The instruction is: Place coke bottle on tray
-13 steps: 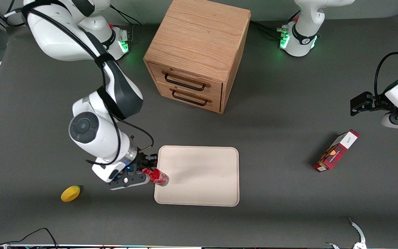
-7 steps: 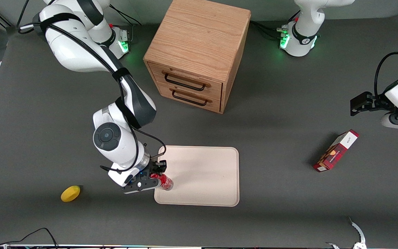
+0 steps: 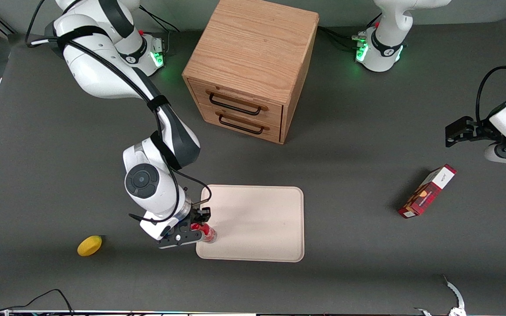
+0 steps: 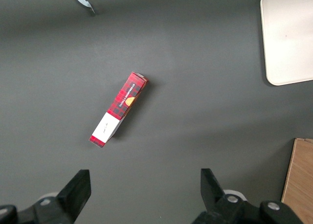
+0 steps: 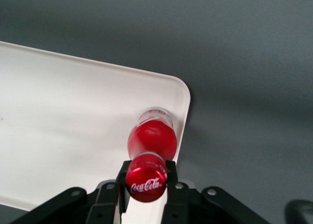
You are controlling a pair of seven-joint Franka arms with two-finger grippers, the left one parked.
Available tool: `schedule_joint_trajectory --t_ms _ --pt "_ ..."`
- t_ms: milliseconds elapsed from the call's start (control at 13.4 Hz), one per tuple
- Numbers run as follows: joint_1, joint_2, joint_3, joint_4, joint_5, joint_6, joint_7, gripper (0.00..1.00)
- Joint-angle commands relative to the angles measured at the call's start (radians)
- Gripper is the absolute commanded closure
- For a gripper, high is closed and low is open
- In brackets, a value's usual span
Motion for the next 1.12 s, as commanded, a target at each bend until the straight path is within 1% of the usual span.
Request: schedule_joint_trajectory --t_ms 0,74,149,372,521,670,819,894,968,1043 --pt "0.018 0.017 -0.013 0.043 -0.024 -0.002 0.046 0.31" --pt "0.018 0.017 -0.014 0.043 -0.024 -0.002 0.046 0.07" --pt "0.021 0.016 -0.023 0.043 -0.024 -0.002 0.049 0.0" --pt "0.014 -0.045 -0.023 0.031 -0.024 -0.031 0.057 0.0" --pt "-0.017 -0.151 -0.02 -0.038 -0.021 -0.15 0.046 0.0" --pt "-0.053 -0.292 -0.013 -0.182 -0.021 -0.209 0.041 0.0" --pt "-0.113 -0.463 -0.01 -0.374 -0.01 -0.21 -0.041 0.0" --pt "-0.145 -0.534 -0.008 -0.44 -0.004 -0.22 -0.083 0.0" --pt "-0.178 -0.589 -0.005 -0.483 -0.001 -0.255 -0.116 0.0" --pt "-0.216 -0.626 -0.004 -0.491 0.013 -0.308 -0.159 0.0"
